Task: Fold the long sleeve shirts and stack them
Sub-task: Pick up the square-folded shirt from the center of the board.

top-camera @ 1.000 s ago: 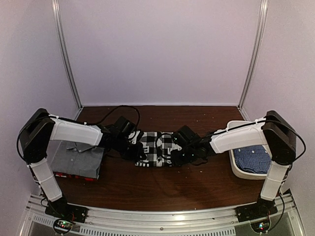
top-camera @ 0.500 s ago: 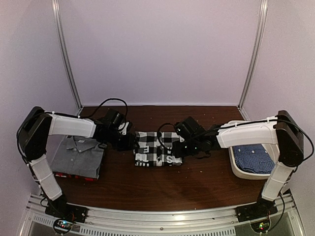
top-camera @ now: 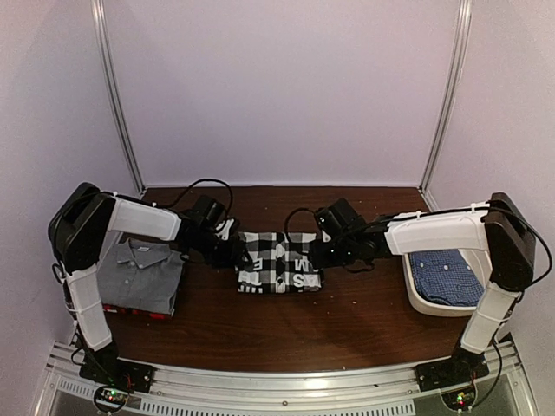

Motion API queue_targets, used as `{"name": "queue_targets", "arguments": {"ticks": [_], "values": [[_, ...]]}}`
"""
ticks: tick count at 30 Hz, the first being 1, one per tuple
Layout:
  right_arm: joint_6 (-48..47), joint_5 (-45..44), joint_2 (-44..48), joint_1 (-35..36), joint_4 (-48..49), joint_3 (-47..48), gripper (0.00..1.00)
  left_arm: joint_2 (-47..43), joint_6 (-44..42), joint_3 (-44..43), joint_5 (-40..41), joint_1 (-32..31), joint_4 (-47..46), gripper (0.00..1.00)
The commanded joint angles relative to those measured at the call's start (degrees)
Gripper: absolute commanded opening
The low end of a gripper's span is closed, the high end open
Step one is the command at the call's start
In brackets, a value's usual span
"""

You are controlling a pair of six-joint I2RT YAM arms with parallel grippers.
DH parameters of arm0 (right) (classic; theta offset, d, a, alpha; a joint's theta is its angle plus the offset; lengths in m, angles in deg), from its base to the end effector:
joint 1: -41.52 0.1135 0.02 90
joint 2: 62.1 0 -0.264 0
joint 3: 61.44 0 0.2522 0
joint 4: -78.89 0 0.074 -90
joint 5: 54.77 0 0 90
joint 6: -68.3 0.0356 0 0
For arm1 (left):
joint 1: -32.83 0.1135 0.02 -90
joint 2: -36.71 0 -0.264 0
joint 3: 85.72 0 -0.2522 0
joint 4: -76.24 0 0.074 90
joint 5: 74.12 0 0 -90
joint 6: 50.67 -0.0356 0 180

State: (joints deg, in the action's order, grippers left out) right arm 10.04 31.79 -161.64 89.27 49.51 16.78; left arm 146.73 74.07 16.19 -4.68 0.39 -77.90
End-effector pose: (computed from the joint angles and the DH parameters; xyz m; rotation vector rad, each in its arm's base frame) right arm 0.2491 0.2710 0.1974 -0.3253 2.5076 0.5189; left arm 0.3154 -0.2153 0.1373 0.0886 2.7451 -0.8525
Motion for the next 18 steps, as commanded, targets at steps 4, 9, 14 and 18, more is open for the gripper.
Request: {"name": "queue_targets", "arguments": {"ticks": [4,9,14,18], "values": [[0.9,1.5,-3.4,-3.6,4.5,-0.7,0.47,3.2,0.5,-1.3,-3.9,0.3,-1.2,0.56],[0.7,3.3,-6.7,-4.9,6.4,-0.4,0.47,4.1,1.5,-1.1,-4.2,0.2,-0.8,0.53],[0.6,3.4,-8.8,-5.2,7.6,-1.2,0.46,5.8,2.0,-2.0,-7.1,-0.2,-0.8,0.47],[0.8,3.3,-9.6,-5.4,8.1,-2.0,0.46,7.2,2.8,-2.6,-8.1,-0.6,-0.8,0.40]]}}
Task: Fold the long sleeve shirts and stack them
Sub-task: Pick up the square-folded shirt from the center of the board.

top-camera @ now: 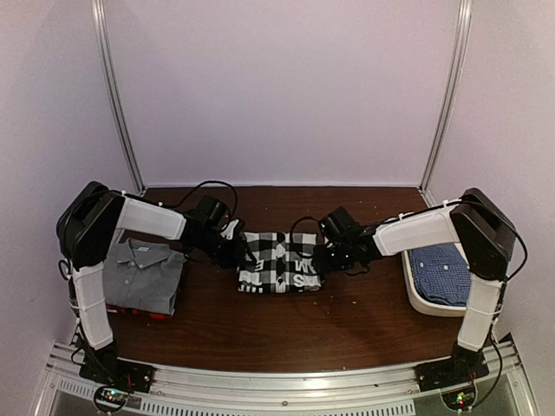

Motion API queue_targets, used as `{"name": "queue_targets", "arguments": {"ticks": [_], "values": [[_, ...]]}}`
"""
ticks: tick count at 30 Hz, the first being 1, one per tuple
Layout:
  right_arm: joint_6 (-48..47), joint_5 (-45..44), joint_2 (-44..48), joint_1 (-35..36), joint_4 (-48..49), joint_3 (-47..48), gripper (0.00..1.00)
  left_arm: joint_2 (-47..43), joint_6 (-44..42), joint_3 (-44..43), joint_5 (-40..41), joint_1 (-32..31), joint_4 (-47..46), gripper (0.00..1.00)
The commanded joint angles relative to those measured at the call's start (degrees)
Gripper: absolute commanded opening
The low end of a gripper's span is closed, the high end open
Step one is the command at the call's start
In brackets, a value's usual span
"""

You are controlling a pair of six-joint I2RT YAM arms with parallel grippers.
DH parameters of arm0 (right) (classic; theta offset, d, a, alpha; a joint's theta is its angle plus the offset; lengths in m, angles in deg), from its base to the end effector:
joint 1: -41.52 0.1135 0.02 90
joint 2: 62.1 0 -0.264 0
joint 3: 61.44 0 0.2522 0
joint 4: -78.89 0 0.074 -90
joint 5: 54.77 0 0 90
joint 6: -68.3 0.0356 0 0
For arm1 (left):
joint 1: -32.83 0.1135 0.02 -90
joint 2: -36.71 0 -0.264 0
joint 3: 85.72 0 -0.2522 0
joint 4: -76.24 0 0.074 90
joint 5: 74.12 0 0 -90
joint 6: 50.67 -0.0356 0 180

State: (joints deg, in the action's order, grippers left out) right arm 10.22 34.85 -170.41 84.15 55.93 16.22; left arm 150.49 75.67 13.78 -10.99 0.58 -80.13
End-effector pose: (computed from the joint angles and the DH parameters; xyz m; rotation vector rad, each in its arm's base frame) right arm 0.2834 0.2605 0.1473 -0.2385 2.5750 0.5080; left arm 0.3255 -0.2244 0.1281 0.0969 2.7560 -1.0033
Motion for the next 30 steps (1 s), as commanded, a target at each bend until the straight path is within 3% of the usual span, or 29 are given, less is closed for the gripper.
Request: {"name": "queue_targets", "arguments": {"ticks": [1,4,7,8,15,30], "values": [[0.7,0.3,-0.8,-0.3,1.9,-1.7,0.46,3.8,1.4,-0.4,-2.0,-0.9,1.5,0.37],[0.6,0.3,-1.1,-0.4,2.0,-2.1,0.46,4.3,2.0,-1.0,-2.3,-1.1,1.5,0.24],[0.5,1.7,-1.2,-0.4,2.3,-2.5,0.45,4.2,2.7,-1.7,-2.6,-1.3,1.5,0.02],[0.5,1.8,-1.2,-0.4,2.4,-2.5,0.45,4.0,3.0,-1.9,-2.6,-1.3,1.5,0.00],[0.6,2.6,0.0,-0.3,2.2,-2.9,0.45,-1.6,2.3,-2.4,-2.5,-1.3,3.8,0.00],[2.4,4.0,5.3,8.4,1.8,2.3,0.45,-18.5,-13.1,-0.5,-0.8,5.1,25.7,0.00]]}}
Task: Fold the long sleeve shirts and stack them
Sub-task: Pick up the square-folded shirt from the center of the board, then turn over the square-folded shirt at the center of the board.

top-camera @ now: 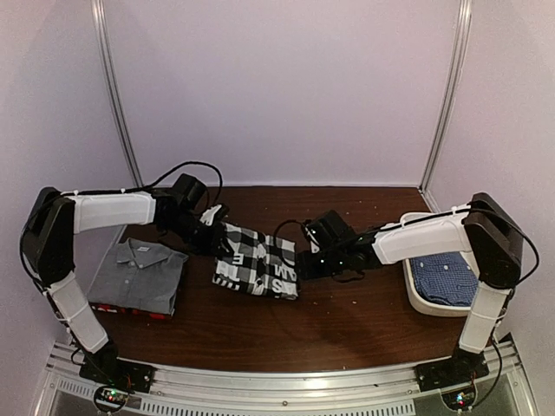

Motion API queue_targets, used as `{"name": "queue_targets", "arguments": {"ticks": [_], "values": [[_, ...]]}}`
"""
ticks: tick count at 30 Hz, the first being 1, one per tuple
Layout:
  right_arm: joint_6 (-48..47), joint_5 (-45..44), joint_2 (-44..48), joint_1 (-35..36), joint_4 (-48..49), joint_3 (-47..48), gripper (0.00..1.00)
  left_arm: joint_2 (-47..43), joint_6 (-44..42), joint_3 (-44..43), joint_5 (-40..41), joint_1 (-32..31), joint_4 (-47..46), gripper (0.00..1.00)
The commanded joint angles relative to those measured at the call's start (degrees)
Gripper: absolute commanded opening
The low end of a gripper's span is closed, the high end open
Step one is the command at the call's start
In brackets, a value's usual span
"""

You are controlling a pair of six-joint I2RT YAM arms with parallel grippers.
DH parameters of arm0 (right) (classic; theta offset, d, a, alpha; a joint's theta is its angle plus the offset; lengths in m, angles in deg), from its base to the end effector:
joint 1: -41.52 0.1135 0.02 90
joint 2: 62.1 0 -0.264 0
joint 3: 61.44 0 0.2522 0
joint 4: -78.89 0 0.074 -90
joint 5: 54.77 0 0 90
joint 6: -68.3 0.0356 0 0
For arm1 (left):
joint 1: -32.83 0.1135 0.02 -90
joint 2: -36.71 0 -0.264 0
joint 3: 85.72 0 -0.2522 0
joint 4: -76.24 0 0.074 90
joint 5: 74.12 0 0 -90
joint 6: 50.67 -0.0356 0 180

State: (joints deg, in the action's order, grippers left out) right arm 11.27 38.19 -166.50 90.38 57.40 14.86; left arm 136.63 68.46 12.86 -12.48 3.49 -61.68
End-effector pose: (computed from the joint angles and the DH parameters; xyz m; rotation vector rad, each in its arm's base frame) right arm 0.2481 0.2867 0.1670 -0.3781 2.5329 0.6673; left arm 0.3024 -0.1894 0.2018 0.1891 2.7732 -0.9671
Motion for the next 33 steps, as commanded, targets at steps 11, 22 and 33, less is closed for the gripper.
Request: {"name": "queue_targets", "arguments": {"ticks": [11,22,33], "values": [[3.1,2.4,-11.7,6.5,3.1,17.3,0.32,-7.1,-10.4,-4.0,1.7,3.7,14.6,0.00],[10.2,9.2,-23.7,7.6,10.8,27.3,0.21,-6.4,-7.9,-14.6,-8.0,3.1,14.0,0.00],[20.0,20.2,-34.1,7.6,24.7,35.9,0.22,-0.1,0.1,-16.8,-13.8,-0.6,2.9,0.00]]}}
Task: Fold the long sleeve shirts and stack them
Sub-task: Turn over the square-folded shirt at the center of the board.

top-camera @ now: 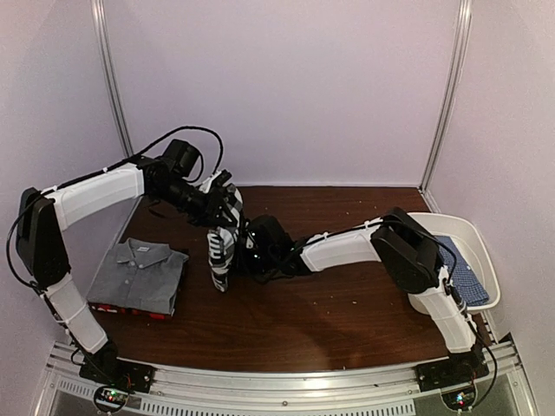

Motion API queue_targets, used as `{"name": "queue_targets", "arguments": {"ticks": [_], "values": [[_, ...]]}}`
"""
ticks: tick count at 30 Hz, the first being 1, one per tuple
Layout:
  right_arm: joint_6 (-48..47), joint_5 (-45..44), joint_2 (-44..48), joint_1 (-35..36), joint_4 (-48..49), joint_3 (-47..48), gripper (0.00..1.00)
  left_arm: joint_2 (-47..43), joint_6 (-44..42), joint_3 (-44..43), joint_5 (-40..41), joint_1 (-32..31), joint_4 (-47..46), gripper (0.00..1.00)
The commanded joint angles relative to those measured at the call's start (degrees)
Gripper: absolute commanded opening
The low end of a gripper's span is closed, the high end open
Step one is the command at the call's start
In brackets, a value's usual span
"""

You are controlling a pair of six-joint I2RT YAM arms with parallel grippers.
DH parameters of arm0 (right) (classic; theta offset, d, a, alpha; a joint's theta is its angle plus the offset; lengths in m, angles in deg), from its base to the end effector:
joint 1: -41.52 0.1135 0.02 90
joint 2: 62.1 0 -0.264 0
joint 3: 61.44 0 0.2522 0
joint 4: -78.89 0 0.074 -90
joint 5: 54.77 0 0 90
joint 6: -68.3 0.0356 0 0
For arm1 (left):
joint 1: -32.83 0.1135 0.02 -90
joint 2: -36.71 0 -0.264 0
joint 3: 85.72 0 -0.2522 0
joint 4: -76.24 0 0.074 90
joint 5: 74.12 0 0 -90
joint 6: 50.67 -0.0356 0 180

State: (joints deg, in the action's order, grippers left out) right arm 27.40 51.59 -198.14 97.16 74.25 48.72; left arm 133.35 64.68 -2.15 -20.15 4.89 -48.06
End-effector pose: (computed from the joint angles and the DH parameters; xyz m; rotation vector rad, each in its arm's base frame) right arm 0.2909 0.4433 0.1317 -0.3337 2.3848 1.2965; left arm 0.3085 -0.1873 0.2897 0.3255 2.6554 -1.1398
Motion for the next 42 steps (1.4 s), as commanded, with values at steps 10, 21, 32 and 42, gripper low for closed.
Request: {"name": "queue_targets", "arguments": {"ticks": [10,21,32,42], "values": [[4.8,5.8,2.6,-1.1,10.5,-8.5,0.23,9.0,6.3,-0.9,-6.6,-2.4,-15.7,0.00],[2.5,-0.3,13.9,-4.2,9.1,-22.9,0.27,11.2,6.5,-1.8,-6.6,-2.9,-16.6,0.00],[-2.7,-9.6,35.5,-9.9,-0.2,-38.9,0.41,17.8,11.9,-4.4,-4.6,-8.2,-23.1,0.00],[-7.3,-11.5,45.7,-13.0,-7.7,-43.7,0.54,22.7,18.4,-11.8,1.8,-13.9,-27.8,0.63]]}}
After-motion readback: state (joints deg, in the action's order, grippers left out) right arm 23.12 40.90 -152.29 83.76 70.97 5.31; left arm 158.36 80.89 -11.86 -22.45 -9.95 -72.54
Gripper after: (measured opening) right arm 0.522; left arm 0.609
